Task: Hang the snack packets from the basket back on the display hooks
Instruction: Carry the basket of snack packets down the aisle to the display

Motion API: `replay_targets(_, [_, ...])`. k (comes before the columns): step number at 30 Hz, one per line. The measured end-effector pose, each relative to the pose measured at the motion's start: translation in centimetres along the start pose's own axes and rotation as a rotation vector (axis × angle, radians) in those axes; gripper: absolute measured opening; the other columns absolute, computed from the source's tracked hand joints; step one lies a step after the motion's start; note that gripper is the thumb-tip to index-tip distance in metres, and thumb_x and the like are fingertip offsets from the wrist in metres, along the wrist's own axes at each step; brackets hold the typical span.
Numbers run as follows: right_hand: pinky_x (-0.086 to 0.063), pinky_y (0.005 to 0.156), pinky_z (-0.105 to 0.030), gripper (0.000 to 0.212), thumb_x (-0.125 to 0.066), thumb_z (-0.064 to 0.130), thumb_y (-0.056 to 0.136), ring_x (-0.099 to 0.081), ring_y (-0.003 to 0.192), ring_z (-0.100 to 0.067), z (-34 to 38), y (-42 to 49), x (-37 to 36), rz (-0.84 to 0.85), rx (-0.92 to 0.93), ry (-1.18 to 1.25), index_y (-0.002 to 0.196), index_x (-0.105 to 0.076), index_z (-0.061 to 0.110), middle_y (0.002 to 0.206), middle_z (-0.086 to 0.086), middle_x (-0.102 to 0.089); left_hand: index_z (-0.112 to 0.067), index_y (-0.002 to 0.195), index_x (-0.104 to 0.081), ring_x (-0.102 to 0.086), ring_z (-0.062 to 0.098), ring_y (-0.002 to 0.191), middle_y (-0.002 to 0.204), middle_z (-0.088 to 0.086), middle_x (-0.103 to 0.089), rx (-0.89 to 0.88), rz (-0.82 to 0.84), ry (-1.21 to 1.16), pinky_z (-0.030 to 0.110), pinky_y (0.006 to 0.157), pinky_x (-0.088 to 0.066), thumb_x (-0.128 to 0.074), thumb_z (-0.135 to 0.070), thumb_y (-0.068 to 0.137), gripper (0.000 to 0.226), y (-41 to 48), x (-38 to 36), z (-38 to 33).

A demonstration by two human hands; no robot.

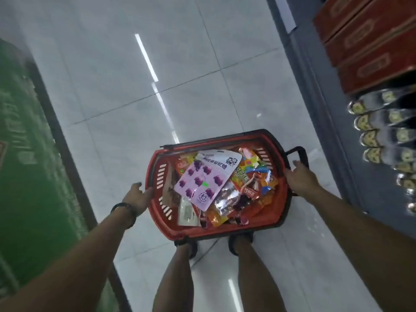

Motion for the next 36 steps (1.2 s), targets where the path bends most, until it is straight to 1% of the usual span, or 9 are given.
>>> replay_targets(3, [-0.054, 0.09, -0.037, 0.04, -0.06, 0.028, 0.108, -0.067, 0.113, -0.035, -0.7, 2.4, -2.0, 0.002, -0.007, 0.153, 0.143, -0.061, 0.009, 0.133, -0.019, -0.07, -0.008, 0.127, -0.058, -0.067, 0.024, 0.076, 0.093, 0.008, -0.07, 0.018, -0.024, -0.136, 0.033, 0.064, -0.054, -0.061, -0.03, 0.103, 0.033, 1.8, -1.9, -1.0])
replay_targets(5, [-0.053, 0.073, -0.032, 0.036, -0.061, 0.025, 0.108, -0.068, 0.096, -0.027, -1.6, 3.0, -3.2, 0.027, -0.055, 0.277, 0.141, -0.062, 0.01, 0.118, -0.011, -0.071, -0.008, 0.117, -0.06, -0.066, 0.024, 0.069, 0.08, 0.004, -0.066, 0.037, -0.036, -0.166, 0.033, 0.061, -0.055, -0.061, -0.021, 0.103, 0.02, 2.5, -2.7, -1.0])
replay_targets(9, [-0.058, 0.073, -0.034, 0.032, -0.067, 0.029, 0.102, -0.076, 0.093, -0.027, -1.8, 2.9, -3.0, 0.109, -0.099, 0.385, 0.129, -0.071, 0.013, 0.107, -0.007, -0.078, -0.004, 0.114, -0.069, -0.076, 0.04, 0.088, 0.095, 0.017, -0.078, 0.105, 0.088, -0.187, 0.054, 0.089, -0.063, -0.064, -0.021, 0.101, 0.022, 1.9, -2.7, -0.5])
replay_targets(13, [-0.063, 0.087, -0.043, 0.029, -0.067, 0.035, 0.101, -0.078, 0.098, -0.031, -2.8, -1.1, 0.6, 0.12, -0.112, 0.416, 0.121, -0.075, 0.015, 0.109, -0.01, -0.082, -0.005, 0.121, -0.066, -0.064, 0.026, 0.067, 0.088, 0.011, -0.074, 0.038, 0.048, -0.067, 0.033, 0.06, -0.053, -0.062, -0.032, 0.102, 0.033, -3.2, 0.1, -2.2])
replay_targets(16, [-0.064, 0.092, -0.047, 0.031, -0.061, 0.045, 0.103, -0.077, 0.096, -0.029, -3.9, -6.6, 5.0, 0.061, -0.103, 0.473, 0.115, -0.077, 0.02, 0.106, -0.007, -0.082, -0.013, 0.13, -0.058, -0.069, 0.03, 0.086, 0.11, 0.013, -0.073, -0.03, -0.024, -0.076, 0.038, 0.07, -0.057, -0.059, -0.046, 0.102, 0.044, -8.8, 3.2, -4.2])
replay_targets(21, [-0.064, 0.092, -0.057, 0.033, -0.06, 0.047, 0.1, -0.079, 0.098, -0.034, -7.4, -17.3, 13.7, -0.09, -0.129, 0.619, 0.109, -0.078, 0.021, 0.104, -0.009, -0.082, -0.022, 0.124, -0.059, -0.069, 0.029, 0.088, 0.108, 0.006, -0.069, -0.175, -0.084, -0.194, 0.058, 0.077, -0.064, -0.041, -0.057, 0.105, 0.043, -20.1, 7.3, -9.5])
replay_targets(27, [-0.047, 0.074, -0.04, 0.036, -0.055, 0.028, 0.102, -0.068, 0.077, -0.036, -14.0, -32.4, 22.1, -0.37, -0.146, 0.765, 0.07, -0.064, 0.012, 0.08, -0.019, -0.07, -0.012, 0.136, -0.059, -0.061, 0.032, 0.095, 0.121, 0.012, -0.065, -0.461, -0.119, -0.051, 0.042, 0.082, -0.051, -0.037, -0.047, 0.109, 0.049, -32.4, 9.4, -18.3])
replay_targets(33, [-0.061, 0.079, -0.074, 0.041, -0.061, 0.033, 0.098, -0.076, 0.091, -0.052, -28.0, -48.0, 19.3, -0.525, -0.395, 1.211, 0.091, -0.075, -0.005, 0.093, -0.03, -0.078, -0.005, 0.113, -0.069, -0.064, 0.034, 0.085, 0.111, 0.018, -0.07, -0.681, 0.03, 0.1, 0.038, 0.077, -0.051, -0.044, -0.042, 0.106, 0.045, -45.2, 6.0, -25.4])
replay_targets(36, [-0.062, 0.081, -0.073, 0.032, -0.061, 0.029, 0.103, -0.078, 0.088, -0.048, -33.9, -55.8, 17.4, -0.619, -0.489, 1.335, 0.1, -0.076, 0.001, 0.095, -0.028, -0.08, -0.002, 0.095, -0.072, -0.066, 0.034, 0.079, 0.101, 0.022, -0.074, -0.749, 0.119, 0.14, 0.041, 0.076, -0.055, -0.057, -0.041, 0.1, 0.043, -51.6, 2.2, -27.2])
Point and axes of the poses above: each hand's wrist, its own y-axis towards the middle knuckle, its own x-axis out of the back of the hand, z = x × y, the point moved 10 cm from there along y, towards the middle knuckle
